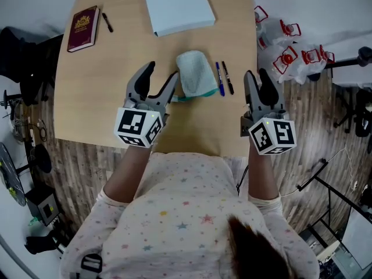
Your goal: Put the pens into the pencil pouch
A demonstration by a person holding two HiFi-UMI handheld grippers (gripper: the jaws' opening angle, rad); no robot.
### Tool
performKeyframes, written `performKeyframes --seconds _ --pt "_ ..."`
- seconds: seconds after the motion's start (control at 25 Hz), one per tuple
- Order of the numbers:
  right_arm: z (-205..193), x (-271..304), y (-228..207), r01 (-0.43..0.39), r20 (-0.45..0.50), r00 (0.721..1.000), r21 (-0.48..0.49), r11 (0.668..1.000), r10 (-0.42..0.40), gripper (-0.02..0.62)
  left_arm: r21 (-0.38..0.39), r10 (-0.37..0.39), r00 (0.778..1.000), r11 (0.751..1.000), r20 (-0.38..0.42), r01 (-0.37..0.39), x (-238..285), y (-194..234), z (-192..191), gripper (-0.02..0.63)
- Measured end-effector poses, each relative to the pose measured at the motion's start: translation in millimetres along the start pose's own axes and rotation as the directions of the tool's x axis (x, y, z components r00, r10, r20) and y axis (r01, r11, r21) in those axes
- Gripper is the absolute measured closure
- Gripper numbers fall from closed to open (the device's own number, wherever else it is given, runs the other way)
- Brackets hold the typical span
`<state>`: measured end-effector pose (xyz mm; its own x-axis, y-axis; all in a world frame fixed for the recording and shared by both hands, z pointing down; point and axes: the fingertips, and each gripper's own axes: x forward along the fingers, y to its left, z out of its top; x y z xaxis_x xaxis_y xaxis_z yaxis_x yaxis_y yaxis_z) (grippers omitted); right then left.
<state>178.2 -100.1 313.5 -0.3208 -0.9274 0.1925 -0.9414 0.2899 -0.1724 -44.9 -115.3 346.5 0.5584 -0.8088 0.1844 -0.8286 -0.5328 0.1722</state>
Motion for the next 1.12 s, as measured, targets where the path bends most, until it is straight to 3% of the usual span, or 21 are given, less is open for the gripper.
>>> performKeyframes --seconds 0.6,1.12 --pt "-77.8 15.6 -8.2 -0.006 -0.147 0.989 0.053 0.999 0.013 0.494 -0.021 -0.018 0.997 1.000 -0.081 0.016 11.8 -6.5 -59.4 0.370" --pt "-152.0 22.9 -11.8 -0.001 -0.304 0.952 0.087 0.996 0.028 0.545 -0.044 -0.083 0.987 0.996 -0.135 0.078 20.9 -14.3 -100.9 0.400"
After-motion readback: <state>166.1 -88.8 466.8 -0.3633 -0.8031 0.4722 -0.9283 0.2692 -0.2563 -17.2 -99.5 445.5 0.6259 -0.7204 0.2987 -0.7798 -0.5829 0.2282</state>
